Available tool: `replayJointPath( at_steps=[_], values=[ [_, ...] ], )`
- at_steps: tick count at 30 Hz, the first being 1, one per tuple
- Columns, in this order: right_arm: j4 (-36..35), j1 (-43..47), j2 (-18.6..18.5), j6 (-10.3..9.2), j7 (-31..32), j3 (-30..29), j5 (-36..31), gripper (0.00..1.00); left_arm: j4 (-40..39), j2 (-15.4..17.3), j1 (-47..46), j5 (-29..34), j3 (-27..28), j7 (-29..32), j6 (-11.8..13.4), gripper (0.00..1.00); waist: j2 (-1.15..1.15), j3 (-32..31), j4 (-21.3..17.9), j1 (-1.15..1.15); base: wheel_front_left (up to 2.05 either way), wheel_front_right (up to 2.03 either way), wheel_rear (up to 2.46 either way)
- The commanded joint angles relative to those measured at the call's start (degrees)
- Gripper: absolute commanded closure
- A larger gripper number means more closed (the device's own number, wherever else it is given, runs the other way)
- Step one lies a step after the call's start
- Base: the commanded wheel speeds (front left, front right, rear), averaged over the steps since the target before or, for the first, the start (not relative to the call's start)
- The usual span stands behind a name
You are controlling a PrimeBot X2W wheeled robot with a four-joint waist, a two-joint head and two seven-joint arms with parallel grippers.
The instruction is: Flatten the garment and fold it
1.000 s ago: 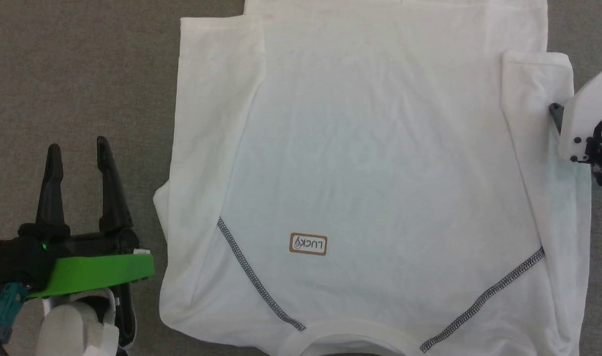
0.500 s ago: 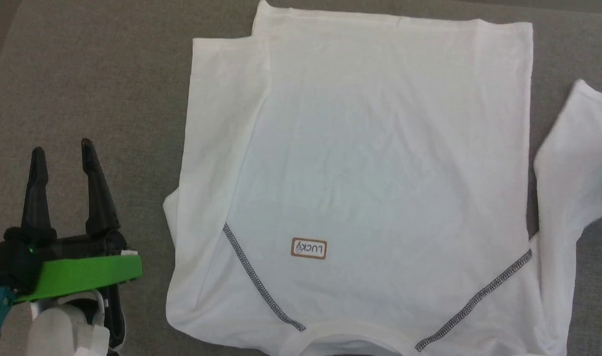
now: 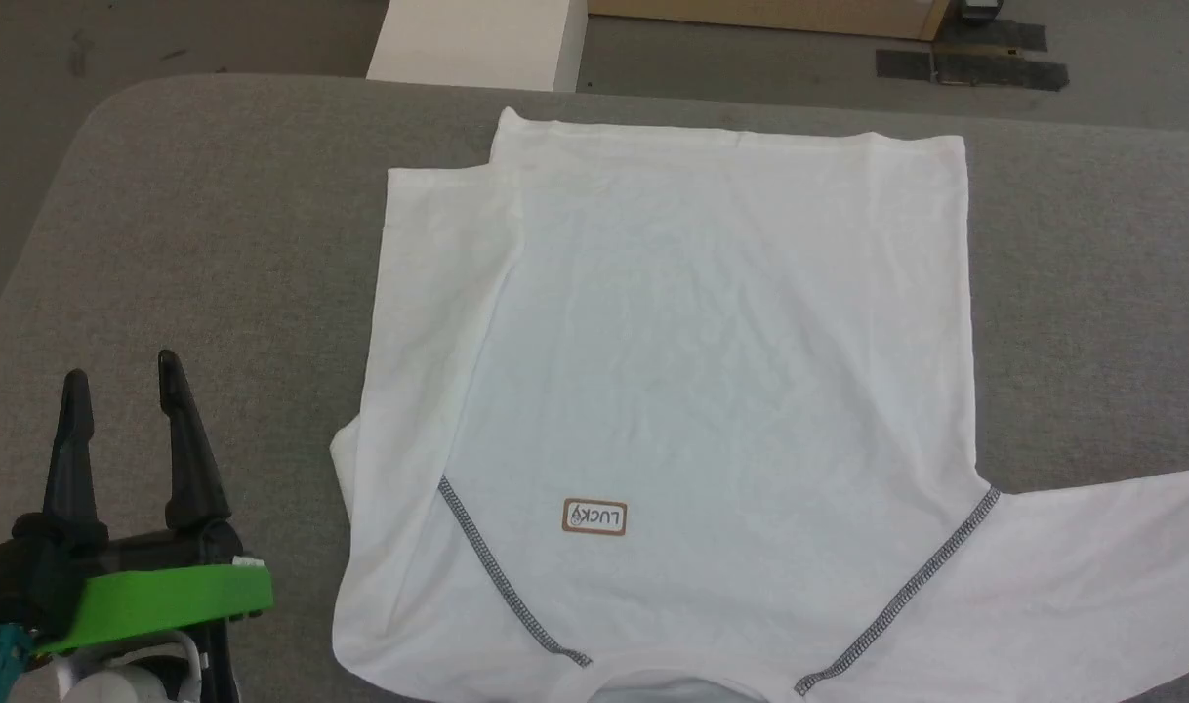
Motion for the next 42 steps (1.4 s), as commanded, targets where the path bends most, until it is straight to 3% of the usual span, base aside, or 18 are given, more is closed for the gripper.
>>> replayJointPath(
  at_steps=[1,5,13,16,23,31,42],
  values=[
    [-1.25,0.93,0.12,-0.09,-0.25,-0.45,-0.59,1.00,-0.11,-0.24,0.61,0.12,0.02,-0.20,0.31,0.00,0.00,-1.21,-0.83,0.00,0.00,0.00,0.00],
    [-1.79,3.17,-2.00,-0.09,-1.68,0.86,1.47,1.00,0.02,-0.25,1.37,0.13,-0.07,-0.20,0.45,0.00,0.00,-2.97,-1.15,0.00,0.00,0.00,0.00],
    [-8.83,7.92,-1.98,-0.09,-6.09,15.32,15.11,1.00,0.58,-0.25,4.35,-0.38,-0.29,-0.20,1.31,0.00,0.00,-8.22,-2.11,0.00,0.00,0.00,0.00],
    [-13.49,9.28,1.44,-0.09,-6.55,21.84,19.15,1.00,0.47,-0.25,5.50,-0.90,-0.87,-0.20,1.91,0.00,0.00,-9.72,-2.14,0.00,0.00,0.00,0.00],
    [-19.16,12.09,9.67,-0.09,-7.37,38.93,21.71,1.00,-0.27,-0.25,7.37,-1.15,-1.68,-0.20,2.51,0.00,0.00,-11.09,-1.82,0.00,0.00,0.00,0.00],
    [-11.31,8.52,15.28,-0.09,-12.40,54.45,24.49,1.00,-0.53,-0.26,6.92,-1.10,-2.58,-0.20,2.37,0.00,0.00,-9.57,0.08,0.00,0.00,0.00,0.00],
    [4.83,-1.35,16.20,-0.09,-18.76,74.89,30.13,1.00,0.10,-0.26,4.74,-1.96,-4.09,-0.20,2.76,0.00,0.00,-5.57,4.20,0.00,0.00,0.00,0.00]
  ],
)
